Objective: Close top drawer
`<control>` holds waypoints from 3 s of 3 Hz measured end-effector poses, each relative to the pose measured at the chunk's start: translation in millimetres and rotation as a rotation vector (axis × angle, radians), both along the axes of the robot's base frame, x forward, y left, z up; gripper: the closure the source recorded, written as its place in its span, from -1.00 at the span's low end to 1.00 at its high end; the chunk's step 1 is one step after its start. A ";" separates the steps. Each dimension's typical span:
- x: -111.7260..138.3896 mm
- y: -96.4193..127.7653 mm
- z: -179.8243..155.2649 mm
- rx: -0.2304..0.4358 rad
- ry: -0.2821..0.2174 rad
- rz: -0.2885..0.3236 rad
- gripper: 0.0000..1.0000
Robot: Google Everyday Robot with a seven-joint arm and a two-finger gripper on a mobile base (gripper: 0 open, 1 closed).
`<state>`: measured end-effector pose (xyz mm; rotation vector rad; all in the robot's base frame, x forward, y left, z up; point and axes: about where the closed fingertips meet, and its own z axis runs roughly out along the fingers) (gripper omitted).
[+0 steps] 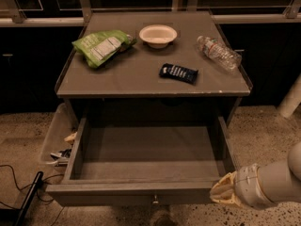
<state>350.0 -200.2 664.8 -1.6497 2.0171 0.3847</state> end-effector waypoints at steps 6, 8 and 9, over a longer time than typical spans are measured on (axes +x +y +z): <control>57.2 1.6 -19.0 0.063 0.006 0.094 -0.25; 109.9 3.2 -21.4 0.079 -0.022 0.133 0.68; 126.7 4.7 -16.6 0.081 -0.043 0.136 1.00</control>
Offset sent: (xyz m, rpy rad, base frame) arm 0.0005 0.0000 0.0001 0.0002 -0.0009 -0.0002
